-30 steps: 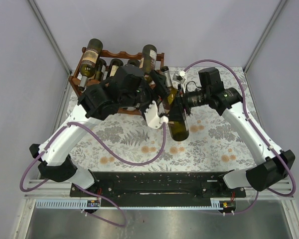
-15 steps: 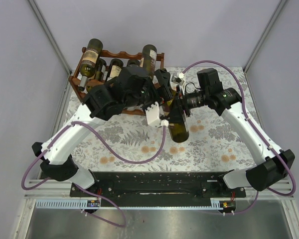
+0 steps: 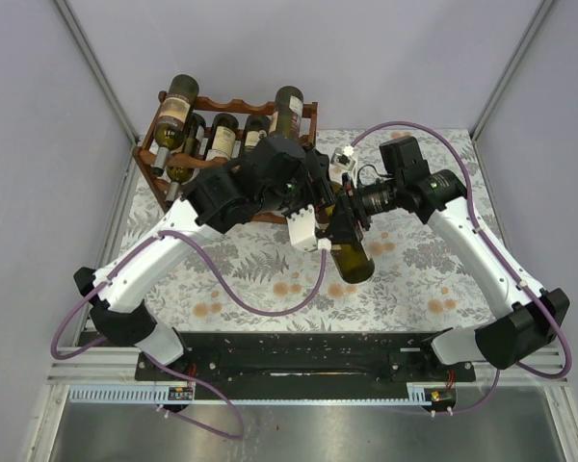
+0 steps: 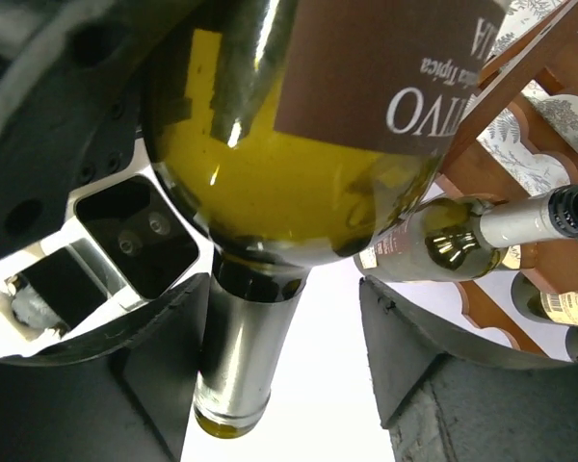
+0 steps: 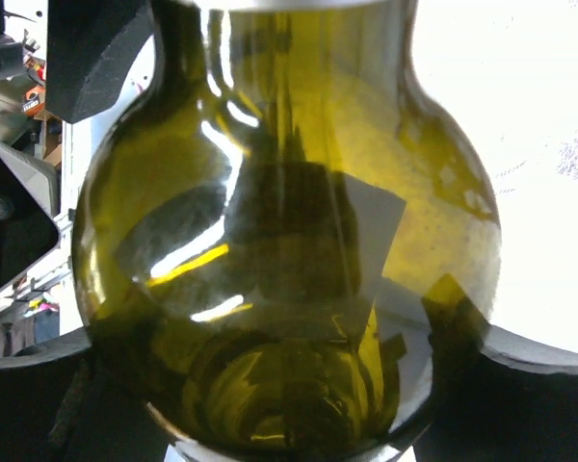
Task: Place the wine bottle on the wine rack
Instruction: Adjust the wine bottle.
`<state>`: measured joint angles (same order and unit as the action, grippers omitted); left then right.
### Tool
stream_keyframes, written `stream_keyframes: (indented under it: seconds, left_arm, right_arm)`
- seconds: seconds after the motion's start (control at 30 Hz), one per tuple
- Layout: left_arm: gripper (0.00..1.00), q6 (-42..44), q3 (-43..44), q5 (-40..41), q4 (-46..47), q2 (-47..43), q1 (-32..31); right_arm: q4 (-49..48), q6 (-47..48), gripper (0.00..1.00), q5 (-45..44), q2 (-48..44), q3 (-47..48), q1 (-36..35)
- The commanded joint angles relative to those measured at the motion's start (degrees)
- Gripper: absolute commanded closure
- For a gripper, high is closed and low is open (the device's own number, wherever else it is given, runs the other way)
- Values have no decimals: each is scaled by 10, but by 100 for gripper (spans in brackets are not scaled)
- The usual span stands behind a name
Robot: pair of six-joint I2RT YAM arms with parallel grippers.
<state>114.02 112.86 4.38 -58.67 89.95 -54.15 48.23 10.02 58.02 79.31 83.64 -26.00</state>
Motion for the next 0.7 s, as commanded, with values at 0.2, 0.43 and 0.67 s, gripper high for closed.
stream_keyframes:
  seconds: [0.2,0.43,0.67]
  left_arm:
    - [41,16,-39,11,-66,15,-4]
    - [18,17,-43,5,-65,24,-4]
    - [49,9,-62,23,-56,26,-4]
  right_arm:
    - [-11,41,100,54,-20,39,-5]
    - [25,70,100,66,-11,51,-5]
    - [46,83,100,62,-13,54,-5]
